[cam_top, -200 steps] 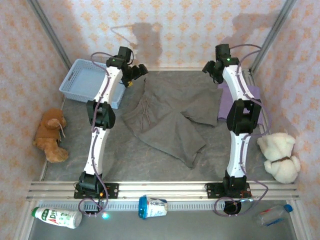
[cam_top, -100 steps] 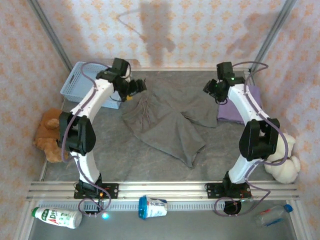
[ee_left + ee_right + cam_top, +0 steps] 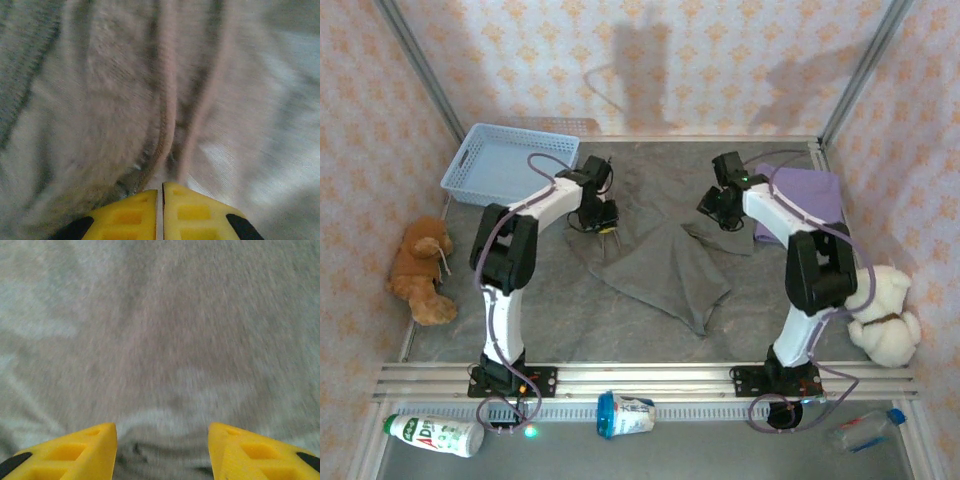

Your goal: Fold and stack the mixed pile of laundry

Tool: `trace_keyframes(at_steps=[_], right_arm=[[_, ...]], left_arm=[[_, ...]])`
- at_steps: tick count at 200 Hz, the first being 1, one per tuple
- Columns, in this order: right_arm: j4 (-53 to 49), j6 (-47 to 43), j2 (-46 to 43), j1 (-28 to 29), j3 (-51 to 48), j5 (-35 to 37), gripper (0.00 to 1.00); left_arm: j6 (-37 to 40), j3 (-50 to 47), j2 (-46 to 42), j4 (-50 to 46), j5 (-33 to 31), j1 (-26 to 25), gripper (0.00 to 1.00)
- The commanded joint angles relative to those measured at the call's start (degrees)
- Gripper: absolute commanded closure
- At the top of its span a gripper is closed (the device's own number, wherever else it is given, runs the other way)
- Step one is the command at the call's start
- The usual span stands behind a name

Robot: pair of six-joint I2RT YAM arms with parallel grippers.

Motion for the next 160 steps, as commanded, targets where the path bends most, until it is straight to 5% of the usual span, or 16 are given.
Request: trace_keyframes(at_steps=[1,64,88,121,160], right_arm=[[0.54,1.36,7.8,-0.58,6.44,3.92,0.49],[-9.77,-2.08,29.6,-1.25,38.12,-0.87,0.46],[-10.63,-4.53,29.41,-1.1,44.33,-3.33,0.4],[-14.1,-8.19,18.42,0.43,35.91,-0.56,0.4],[-10.89,-7.87,-2.38,1.57,6.51,-4.07,0.41]], left_arm=[[2.11,1.29,1.24,-5.13,-9.23,2.94,0.89],[6.64,4.1,3.76,-10.79,-17.07,6.08,0.81],[7.5,7.54,4.36,-12.58,-14.64,6.03,0.59],[6.76,8.35,4.01,-12.38,-11.64,6.17,0.46],[5.76,6.39,3.58,-10.88,-8.67,6.12,0.45]])
